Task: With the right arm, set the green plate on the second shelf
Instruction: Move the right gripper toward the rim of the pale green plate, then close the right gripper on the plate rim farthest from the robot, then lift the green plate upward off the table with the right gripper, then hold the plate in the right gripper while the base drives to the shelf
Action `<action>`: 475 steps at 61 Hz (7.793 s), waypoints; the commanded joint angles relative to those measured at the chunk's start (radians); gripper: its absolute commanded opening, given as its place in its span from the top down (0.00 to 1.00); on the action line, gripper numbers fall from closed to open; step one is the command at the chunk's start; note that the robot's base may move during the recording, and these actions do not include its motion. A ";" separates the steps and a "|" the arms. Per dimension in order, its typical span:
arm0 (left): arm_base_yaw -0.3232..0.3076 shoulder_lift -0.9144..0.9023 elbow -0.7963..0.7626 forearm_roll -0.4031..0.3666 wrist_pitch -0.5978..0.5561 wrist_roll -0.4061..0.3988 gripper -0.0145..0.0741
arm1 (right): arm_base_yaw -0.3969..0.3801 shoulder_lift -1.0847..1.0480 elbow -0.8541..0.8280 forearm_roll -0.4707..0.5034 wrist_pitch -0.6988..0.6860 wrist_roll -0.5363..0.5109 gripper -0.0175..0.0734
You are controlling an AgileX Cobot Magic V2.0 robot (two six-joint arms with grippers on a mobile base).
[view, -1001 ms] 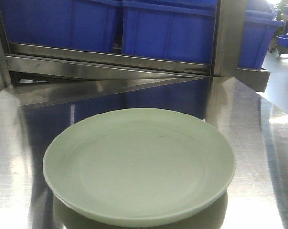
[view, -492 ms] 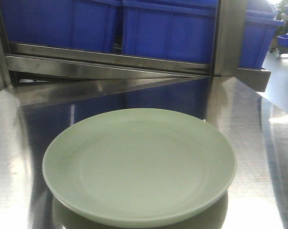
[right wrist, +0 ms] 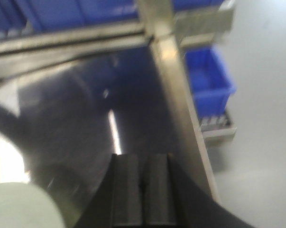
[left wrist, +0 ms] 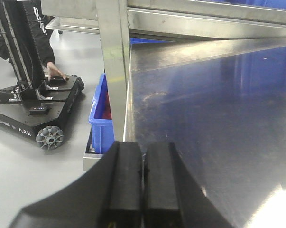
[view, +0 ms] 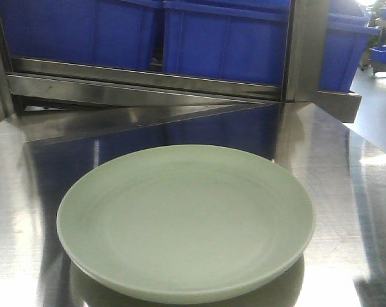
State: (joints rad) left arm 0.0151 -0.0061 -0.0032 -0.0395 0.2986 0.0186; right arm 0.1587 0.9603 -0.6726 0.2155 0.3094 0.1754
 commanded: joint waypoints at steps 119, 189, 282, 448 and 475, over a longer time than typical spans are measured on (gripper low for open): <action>-0.001 -0.021 0.040 -0.001 -0.080 0.002 0.70 | 0.350 0.524 -0.200 0.068 -0.014 0.004 0.75; -0.001 -0.021 0.040 -0.001 -0.080 0.002 0.70 | 0.058 -0.454 0.182 0.067 -0.204 -0.143 0.75; -0.001 -0.021 0.040 -0.001 -0.080 0.002 0.70 | 0.058 -0.563 0.283 0.067 -0.228 -0.143 0.75; -0.001 -0.021 0.040 -0.001 -0.080 0.002 0.70 | 0.058 -0.563 0.283 0.067 -0.225 -0.143 0.75; -0.001 -0.021 0.040 -0.001 -0.080 0.002 0.70 | 0.058 -0.562 0.283 0.067 -0.223 -0.143 0.75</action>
State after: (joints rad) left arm 0.0151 -0.0061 -0.0032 -0.0395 0.2986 0.0186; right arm 0.2215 0.3955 -0.3561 0.2715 0.1990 0.0294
